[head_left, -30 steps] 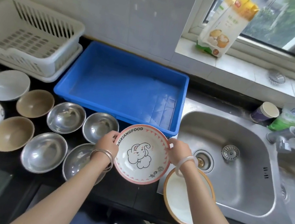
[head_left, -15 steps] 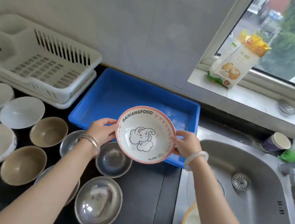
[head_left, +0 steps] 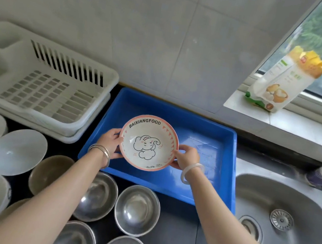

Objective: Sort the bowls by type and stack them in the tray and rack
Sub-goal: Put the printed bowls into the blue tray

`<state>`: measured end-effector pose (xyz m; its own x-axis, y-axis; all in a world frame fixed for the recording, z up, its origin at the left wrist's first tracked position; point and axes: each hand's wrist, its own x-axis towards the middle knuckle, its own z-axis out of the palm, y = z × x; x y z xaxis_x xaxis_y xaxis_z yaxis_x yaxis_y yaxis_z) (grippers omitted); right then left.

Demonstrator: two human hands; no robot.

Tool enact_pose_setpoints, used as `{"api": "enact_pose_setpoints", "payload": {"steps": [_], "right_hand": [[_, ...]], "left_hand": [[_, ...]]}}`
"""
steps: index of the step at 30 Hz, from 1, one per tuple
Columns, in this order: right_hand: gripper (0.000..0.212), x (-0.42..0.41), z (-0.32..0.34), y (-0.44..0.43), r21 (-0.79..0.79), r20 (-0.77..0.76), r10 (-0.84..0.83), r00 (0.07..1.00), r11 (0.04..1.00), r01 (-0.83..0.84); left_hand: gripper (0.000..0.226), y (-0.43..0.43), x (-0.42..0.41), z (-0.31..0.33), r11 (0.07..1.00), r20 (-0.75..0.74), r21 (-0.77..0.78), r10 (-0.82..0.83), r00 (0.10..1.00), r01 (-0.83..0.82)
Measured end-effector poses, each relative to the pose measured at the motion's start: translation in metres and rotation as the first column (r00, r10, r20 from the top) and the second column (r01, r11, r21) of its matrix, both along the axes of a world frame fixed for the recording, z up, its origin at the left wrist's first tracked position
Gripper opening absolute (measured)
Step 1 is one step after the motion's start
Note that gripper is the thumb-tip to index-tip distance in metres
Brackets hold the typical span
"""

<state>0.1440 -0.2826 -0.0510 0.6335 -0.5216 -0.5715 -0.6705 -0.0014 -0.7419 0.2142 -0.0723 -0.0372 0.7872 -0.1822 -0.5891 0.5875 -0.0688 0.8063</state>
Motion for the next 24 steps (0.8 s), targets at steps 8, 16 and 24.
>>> {"api": "enact_pose_setpoints", "payload": {"steps": [8, 16, 24], "right_hand": [[0.025, 0.015, -0.024, 0.014, 0.004, -0.003, -0.056, 0.998, 0.998, 0.056], [0.027, 0.007, -0.028, 0.022, 0.192, 0.060, -0.135, 0.989, 0.974, 0.121], [0.032, 0.012, -0.026, 0.037, 0.502, 0.108, -0.260, 0.959, 0.847, 0.173]], "left_hand": [[0.034, 0.005, 0.024, -0.026, 0.999, -0.028, 0.048, 0.016, 0.999, -0.015], [0.037, 0.007, 0.020, -0.035, 0.993, -0.170, -0.062, 0.086, 0.982, -0.098], [0.030, 0.004, 0.018, -0.036, 0.971, -0.289, -0.108, 0.172, 0.942, -0.211]]}}
